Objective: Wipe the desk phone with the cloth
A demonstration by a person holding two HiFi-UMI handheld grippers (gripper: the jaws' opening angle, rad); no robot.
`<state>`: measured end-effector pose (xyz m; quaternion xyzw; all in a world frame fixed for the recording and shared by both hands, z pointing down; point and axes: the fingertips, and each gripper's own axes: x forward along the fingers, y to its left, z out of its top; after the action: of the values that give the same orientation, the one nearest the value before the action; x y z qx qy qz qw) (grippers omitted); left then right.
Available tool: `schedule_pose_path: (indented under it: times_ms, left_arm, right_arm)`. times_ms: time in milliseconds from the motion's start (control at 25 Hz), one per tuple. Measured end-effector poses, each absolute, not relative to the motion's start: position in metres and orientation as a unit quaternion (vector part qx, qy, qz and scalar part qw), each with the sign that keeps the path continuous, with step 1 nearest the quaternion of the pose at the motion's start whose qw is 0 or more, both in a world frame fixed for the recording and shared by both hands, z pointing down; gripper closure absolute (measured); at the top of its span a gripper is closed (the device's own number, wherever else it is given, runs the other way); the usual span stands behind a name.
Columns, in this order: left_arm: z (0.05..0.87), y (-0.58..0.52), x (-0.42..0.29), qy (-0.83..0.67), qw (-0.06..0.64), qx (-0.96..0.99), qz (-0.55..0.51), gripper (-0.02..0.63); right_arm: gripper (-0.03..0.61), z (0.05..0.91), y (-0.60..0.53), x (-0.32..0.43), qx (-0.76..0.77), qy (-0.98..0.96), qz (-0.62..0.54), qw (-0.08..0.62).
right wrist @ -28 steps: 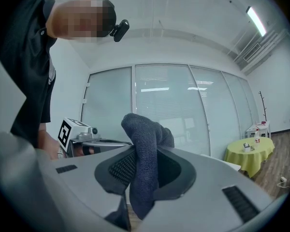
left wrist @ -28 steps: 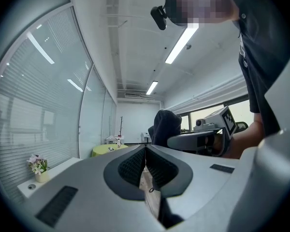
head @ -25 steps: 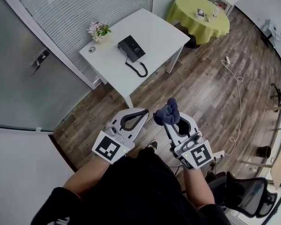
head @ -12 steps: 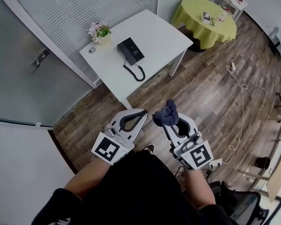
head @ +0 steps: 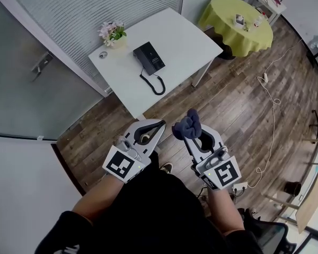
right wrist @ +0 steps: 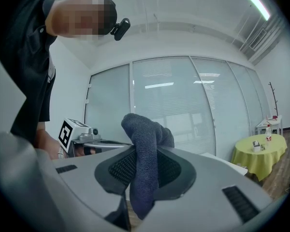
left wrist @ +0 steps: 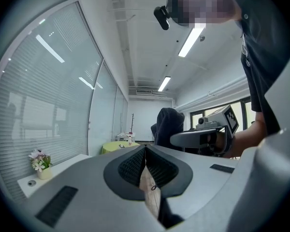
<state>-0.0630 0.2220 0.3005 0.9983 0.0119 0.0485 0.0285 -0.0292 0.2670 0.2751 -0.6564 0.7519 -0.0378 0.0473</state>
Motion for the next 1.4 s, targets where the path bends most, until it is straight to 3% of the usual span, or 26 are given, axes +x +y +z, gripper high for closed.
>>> schedule_pose_path:
  times_ms: [1400]
  left_arm:
    - [0.317, -0.040, -0.006, -0.062, 0.045, 0.996, 0.042, 0.604]
  right_arm:
    - [0.485, 0.292, -0.001, 0.052, -0.620, 0.783, -0.047, -0.021]
